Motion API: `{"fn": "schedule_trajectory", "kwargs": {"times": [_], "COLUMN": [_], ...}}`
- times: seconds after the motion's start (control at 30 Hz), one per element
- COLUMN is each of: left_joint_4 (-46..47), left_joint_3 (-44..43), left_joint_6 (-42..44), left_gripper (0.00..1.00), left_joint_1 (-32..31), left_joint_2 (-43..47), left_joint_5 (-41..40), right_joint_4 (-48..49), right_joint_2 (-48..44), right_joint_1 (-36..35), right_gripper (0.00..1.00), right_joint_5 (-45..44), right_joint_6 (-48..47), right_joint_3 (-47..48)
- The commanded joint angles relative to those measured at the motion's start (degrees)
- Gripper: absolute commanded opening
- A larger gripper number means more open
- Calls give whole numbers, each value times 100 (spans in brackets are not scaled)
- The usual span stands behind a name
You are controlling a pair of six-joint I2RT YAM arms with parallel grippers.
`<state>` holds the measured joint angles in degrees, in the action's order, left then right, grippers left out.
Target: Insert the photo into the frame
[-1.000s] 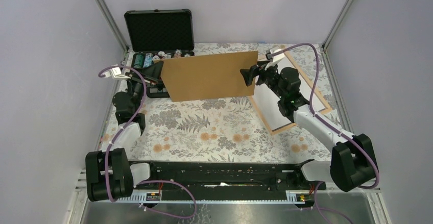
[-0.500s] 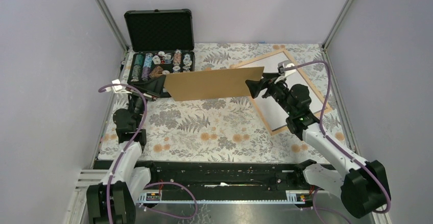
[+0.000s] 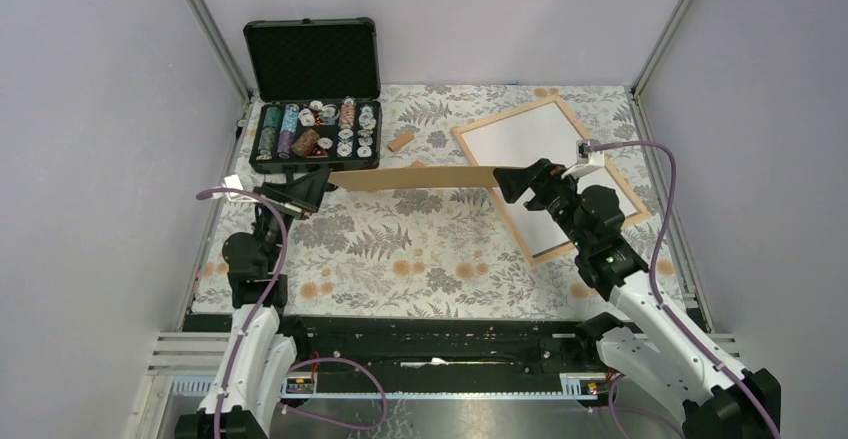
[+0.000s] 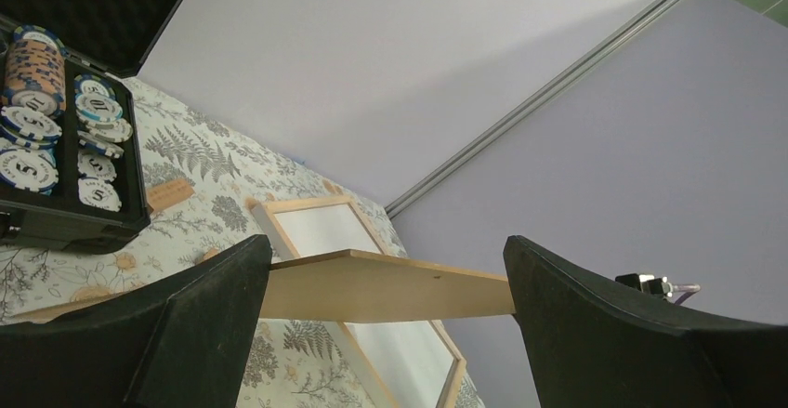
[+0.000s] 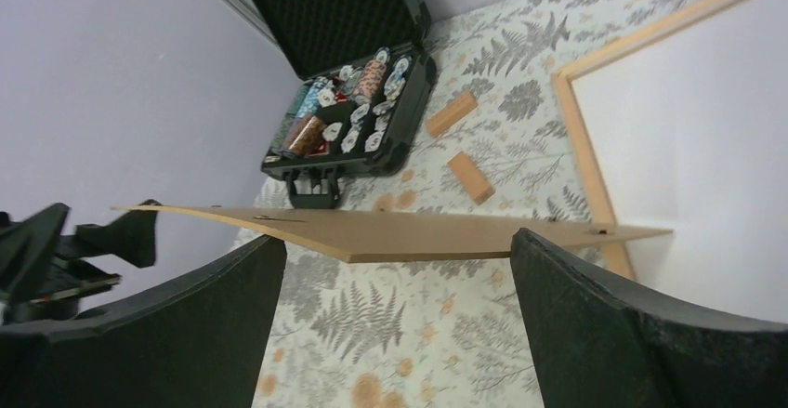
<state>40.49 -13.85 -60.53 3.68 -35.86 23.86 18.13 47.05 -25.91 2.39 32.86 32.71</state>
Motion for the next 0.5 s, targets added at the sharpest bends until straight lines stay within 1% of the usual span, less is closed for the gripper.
{"fn": "schedule_trajectory", "kwargs": {"times": [0.0,0.17,0.3,0.37,0.4,0.43,0.47], "left_joint_4": [-487,-599,-833,-1090,-1230,-1481,-1922], "left_joint_3": [255,452,523,502,487,425,324], "left_joint_6": [-655,-850,-879,-835,-792,-703,-548], "left_gripper": [99,99,99,99,99,99,99], "left_joint_1": [-333,-338,-343,-346,-344,-342,-342], "left_joint_2": [160,289,405,430,438,439,427], "left_joint_5": [1220,1337,1363,1327,1313,1277,1188], "right_joint_4": [-853,-1152,-1304,-1489,-1586,-1722,-1980], "right_joint_2": [-225,-778,-1293,-1526,-1630,-1689,-1739], "right_joint_1": [-320,-322,-325,-325,-326,-319,-326], "right_gripper": [96,97,98,98,98,98,98], "right_joint_5": [723,914,876,709,579,443,301], "right_joint_6": [2129,3355,4367,4583,4541,4463,4322], "right_joint_3": [-317,-602,-934,-1044,-1051,-1047,-1012]}}
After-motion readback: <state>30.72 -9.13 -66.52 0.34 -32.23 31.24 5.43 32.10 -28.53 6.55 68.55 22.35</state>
